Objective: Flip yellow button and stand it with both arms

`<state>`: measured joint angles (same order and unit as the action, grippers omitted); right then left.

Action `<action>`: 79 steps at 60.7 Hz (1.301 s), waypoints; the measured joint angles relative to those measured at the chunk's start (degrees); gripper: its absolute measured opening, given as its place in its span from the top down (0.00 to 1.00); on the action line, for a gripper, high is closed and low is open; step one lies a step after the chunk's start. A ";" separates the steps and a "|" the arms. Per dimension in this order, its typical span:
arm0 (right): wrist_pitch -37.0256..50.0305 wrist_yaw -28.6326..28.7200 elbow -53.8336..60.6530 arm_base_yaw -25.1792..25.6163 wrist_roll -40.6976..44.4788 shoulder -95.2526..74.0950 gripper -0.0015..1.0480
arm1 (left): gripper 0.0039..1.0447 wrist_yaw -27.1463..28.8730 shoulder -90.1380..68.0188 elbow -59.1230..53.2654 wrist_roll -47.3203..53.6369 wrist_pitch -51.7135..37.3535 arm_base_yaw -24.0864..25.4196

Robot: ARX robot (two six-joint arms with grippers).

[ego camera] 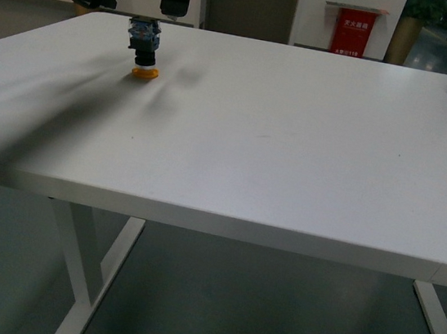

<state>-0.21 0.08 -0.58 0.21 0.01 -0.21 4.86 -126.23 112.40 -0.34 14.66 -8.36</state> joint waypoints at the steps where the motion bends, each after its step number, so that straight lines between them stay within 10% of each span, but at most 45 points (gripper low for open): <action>1: 0.00 0.00 0.00 0.00 0.02 0.00 0.07 | 0.06 0.02 -0.04 -0.13 0.02 -0.09 0.00; 22: 0.00 0.00 0.00 0.00 0.02 0.00 0.07 | 0.06 -0.11 -1.62 -0.24 0.17 -0.28 0.04; 40: 0.00 0.00 0.00 0.00 0.02 0.00 0.07 | 0.60 0.07 -2.64 -0.22 0.28 -0.81 0.07; 52: 0.00 0.00 0.00 0.00 0.00 0.00 0.07 | 0.64 -0.96 -2.29 -0.52 0.02 -3.48 -0.35; 79: 0.00 0.00 0.00 0.00 0.00 0.00 0.07 | 0.65 -28.30 6.03 1.36 -26.27 -22.93 -9.11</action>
<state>-0.21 0.08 -0.58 0.21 0.01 -0.21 -23.44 -120.20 113.75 -26.61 -8.27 -17.47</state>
